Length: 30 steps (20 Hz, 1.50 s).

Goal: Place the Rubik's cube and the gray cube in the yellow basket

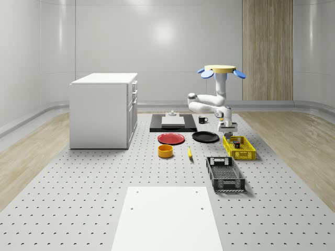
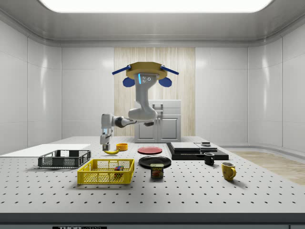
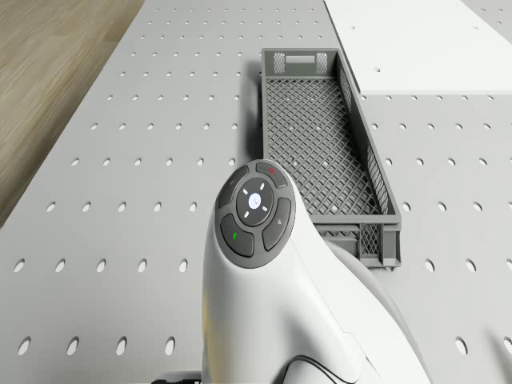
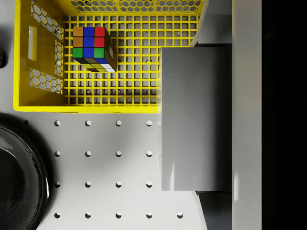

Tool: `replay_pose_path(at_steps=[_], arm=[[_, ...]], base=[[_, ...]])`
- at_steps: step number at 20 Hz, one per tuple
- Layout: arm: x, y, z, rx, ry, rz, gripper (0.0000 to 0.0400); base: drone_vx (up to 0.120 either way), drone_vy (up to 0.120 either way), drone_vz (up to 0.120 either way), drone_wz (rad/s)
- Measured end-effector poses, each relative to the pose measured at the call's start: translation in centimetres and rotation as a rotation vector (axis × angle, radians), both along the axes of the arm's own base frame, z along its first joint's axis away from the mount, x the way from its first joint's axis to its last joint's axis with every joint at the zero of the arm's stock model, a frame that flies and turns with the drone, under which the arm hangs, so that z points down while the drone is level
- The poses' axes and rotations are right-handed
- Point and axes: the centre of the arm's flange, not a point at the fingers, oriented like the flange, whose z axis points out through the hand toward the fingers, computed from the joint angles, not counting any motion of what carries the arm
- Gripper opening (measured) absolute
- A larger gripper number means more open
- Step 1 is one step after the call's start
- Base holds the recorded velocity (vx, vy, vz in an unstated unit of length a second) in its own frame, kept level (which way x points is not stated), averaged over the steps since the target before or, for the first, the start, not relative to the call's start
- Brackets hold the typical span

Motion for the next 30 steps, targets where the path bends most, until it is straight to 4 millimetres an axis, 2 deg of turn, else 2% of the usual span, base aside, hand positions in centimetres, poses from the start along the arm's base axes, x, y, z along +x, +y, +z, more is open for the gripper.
replay_pose_path(at_steps=[7, 17, 24, 30], arm=[[0.0, 0.0, 0.0, 0.0, 0.0, 0.0, 0.025], [0.0, 0.0, 0.0, 0.0, 0.0, 0.0, 0.025], [0.0, 0.0, 0.0, 0.0, 0.0, 0.0, 0.025], [0.0, 0.0, 0.0, 0.0, 0.0, 0.0, 0.025]], base=[[0.0, 0.12, 0.0, 0.0], [0.0, 0.12, -0.108, 0.0], [0.0, 0.0, -0.12, 0.0], [0.0, 0.0, -0.007, 0.0]])
